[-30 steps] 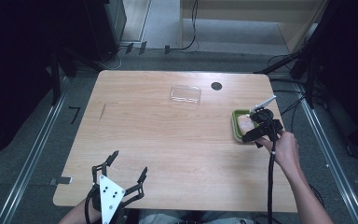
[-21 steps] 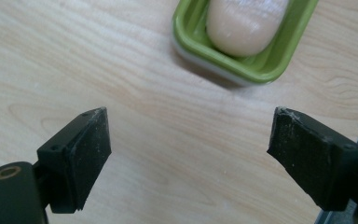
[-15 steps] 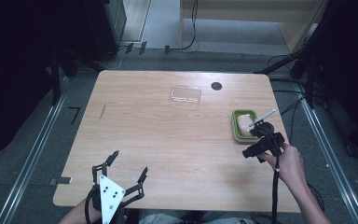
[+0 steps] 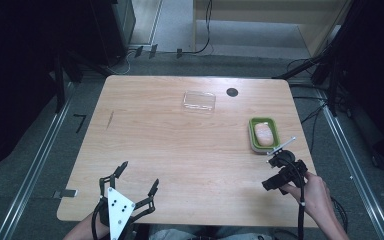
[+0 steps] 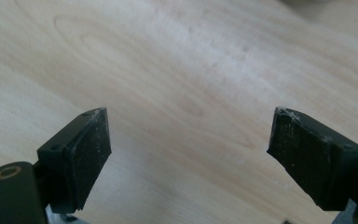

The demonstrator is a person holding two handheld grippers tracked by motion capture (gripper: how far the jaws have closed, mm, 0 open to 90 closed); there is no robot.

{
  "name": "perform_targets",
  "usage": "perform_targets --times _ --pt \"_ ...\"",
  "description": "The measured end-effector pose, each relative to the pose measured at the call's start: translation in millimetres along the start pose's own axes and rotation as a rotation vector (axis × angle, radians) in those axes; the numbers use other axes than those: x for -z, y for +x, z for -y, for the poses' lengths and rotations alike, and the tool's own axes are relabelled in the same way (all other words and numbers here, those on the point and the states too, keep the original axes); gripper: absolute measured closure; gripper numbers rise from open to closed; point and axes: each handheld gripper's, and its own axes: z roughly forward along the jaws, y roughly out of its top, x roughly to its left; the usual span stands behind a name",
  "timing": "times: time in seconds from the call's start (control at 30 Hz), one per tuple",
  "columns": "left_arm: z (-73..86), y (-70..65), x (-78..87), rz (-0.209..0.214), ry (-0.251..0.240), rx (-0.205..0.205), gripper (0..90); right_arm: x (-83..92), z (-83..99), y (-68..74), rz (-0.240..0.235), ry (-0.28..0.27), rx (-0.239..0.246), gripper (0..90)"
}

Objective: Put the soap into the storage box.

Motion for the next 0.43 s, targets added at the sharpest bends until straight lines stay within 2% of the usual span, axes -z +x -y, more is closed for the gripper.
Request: perform_targets --times 0.27,0.43 --pt "-0.1 0.5 0.4 -0.003 0.0 0.006 13.8 -15.9 18.9 8.4 -0.009 0.04 0.037 13.3" --pt "-0.3 0.0 -0.3 0.0 -0.002 0.005 13.8 -21.2 20.9 8.9 -0.012 0.047 0.046 13.5"
